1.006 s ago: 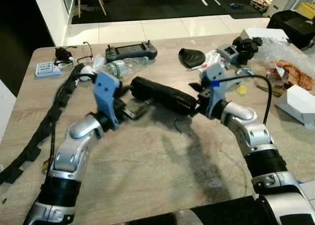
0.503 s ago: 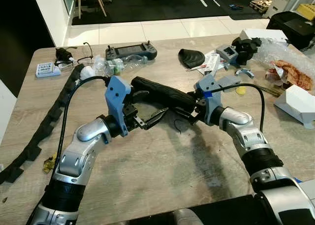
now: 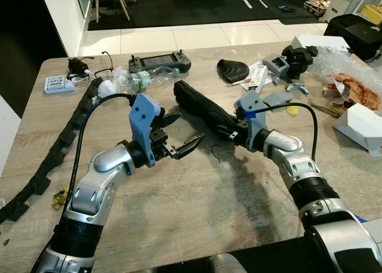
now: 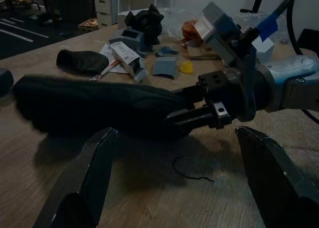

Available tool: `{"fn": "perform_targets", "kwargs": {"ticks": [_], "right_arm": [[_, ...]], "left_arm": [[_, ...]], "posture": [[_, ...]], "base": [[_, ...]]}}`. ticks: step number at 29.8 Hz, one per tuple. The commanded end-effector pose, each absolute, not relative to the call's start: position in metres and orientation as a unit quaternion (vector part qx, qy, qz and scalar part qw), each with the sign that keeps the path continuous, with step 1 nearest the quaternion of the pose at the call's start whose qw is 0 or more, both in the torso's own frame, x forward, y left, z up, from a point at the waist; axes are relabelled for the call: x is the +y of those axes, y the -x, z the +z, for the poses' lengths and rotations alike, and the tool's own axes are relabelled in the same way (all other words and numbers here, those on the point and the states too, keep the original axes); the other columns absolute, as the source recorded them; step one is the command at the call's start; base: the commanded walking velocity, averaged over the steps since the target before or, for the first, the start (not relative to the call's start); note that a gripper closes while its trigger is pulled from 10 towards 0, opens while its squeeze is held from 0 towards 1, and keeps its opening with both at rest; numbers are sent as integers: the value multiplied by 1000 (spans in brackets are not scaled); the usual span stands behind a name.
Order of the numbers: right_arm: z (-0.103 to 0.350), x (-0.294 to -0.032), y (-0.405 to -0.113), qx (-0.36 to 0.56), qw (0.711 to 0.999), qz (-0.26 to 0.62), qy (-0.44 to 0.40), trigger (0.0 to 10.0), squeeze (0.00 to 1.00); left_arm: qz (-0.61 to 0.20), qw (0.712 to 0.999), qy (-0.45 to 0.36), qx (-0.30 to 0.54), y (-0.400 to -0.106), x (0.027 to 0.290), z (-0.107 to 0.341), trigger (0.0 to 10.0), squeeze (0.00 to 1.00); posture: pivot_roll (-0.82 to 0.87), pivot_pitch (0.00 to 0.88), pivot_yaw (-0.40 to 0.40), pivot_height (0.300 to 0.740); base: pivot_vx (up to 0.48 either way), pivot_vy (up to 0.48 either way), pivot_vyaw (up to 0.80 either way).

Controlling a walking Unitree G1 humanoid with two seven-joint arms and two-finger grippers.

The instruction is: Picking trash to rubbish bin

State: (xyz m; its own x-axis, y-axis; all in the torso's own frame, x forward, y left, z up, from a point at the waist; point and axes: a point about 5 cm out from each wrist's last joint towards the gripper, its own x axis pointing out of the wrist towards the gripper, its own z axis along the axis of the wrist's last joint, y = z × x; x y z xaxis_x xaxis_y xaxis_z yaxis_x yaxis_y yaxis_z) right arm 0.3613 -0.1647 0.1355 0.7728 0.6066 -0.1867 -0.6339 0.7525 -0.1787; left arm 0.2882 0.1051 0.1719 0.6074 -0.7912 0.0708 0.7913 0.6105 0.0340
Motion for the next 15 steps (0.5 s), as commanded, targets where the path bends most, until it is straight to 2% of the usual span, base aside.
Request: {"fn": "perform_targets", "kwargs": {"ticks": [1,7,9,13,15], "right_arm": [[139,-170,-364,44,943,312,108,0,0],[160,-166,-367,-20,953,286,93,0,0],[177,-160,-364,-67,952,285,92,0,0],[189,-157,-362,-98,951,278,93,0,0],[205,-157,-361,-137,955,244,94,0,0]], "left_arm": [[-441,897,-6,-38,-290,104,171,10000,0],[-384,922,-21,-47,-299,113,170,10000,0],[-329,943,-31,-49,-307,120,169,10000,0],[-271,961,-31,-56,-314,128,170,10000,0],[-193,978,-32,-77,-321,139,174,10000,0]], "posture": [[-62,42,2,740],[-63,37,1,740],[-64,32,0,740],[-66,31,-1,740],[-69,29,-2,740]], "base": [[0,0,0],[0,0,0],[0,0,0],[0,0,0],[0,0,0]]}}
